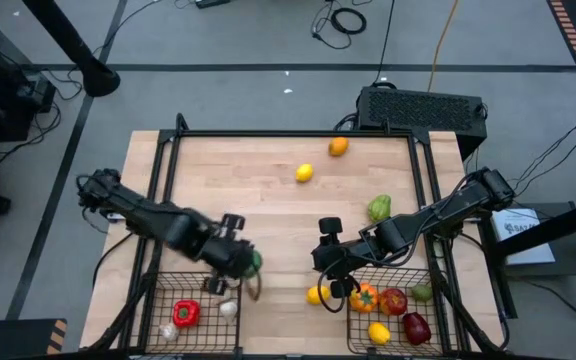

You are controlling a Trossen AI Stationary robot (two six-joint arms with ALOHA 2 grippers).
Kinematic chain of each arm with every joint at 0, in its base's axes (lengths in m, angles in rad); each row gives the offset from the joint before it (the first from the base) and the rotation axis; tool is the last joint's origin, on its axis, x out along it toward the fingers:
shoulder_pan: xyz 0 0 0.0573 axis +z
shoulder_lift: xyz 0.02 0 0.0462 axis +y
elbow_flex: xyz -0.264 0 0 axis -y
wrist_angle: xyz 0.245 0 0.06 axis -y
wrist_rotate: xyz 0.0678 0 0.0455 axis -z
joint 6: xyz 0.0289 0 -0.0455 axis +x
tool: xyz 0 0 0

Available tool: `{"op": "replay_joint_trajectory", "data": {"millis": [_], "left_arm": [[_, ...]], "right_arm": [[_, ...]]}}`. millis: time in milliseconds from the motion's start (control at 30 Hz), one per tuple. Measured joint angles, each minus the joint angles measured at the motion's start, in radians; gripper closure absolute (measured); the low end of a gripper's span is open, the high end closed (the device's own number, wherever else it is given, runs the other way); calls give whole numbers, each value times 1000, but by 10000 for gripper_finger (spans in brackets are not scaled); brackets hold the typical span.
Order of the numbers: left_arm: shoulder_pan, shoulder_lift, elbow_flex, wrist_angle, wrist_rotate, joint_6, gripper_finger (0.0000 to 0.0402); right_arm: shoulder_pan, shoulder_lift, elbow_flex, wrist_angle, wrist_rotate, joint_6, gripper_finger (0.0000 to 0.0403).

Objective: Sort produce into baskets
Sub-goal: Put the green bell pepper into the left black wire basket

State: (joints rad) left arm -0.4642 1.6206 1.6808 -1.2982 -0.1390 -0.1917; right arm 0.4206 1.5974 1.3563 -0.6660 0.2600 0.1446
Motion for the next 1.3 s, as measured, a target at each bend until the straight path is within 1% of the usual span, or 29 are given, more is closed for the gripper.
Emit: {"op": "replay_joint_trajectory", "data": {"millis": [100, 200, 400, 533, 700, 933, 1133, 1233, 1300], "left_arm": [[-80, 0, 94, -92, -10, -105, 380], [-164, -1, 148, -143, -17, -197, 380], [-320, -4, 143, -146, -28, -372, 380], [-381, -4, 78, -92, -45, -478, 380], [-419, -3, -51, 41, -39, -485, 379], [-426, -3, -195, 184, -5, -535, 379], [-428, -3, -301, 377, 64, -547, 379], [-433, -3, -331, 420, 80, -602, 377], [-435, -3, -345, 427, 83, -636, 369]], "right_arm": [[0, 0, 0, -2, 0, 8, 236], [0, 0, 0, -2, 0, 8, 236], [0, 0, 0, -2, 0, 8, 236], [0, 0, 0, 3, 0, 8, 236], [0, 0, 0, 4, 0, 27, 236], [3, 0, 0, 4, 0, 38, 236], [3, 0, 0, 0, 0, 38, 236], [3, 0, 0, -2, 0, 38, 236], [3, 0, 0, -2, 0, 38, 236]]}}
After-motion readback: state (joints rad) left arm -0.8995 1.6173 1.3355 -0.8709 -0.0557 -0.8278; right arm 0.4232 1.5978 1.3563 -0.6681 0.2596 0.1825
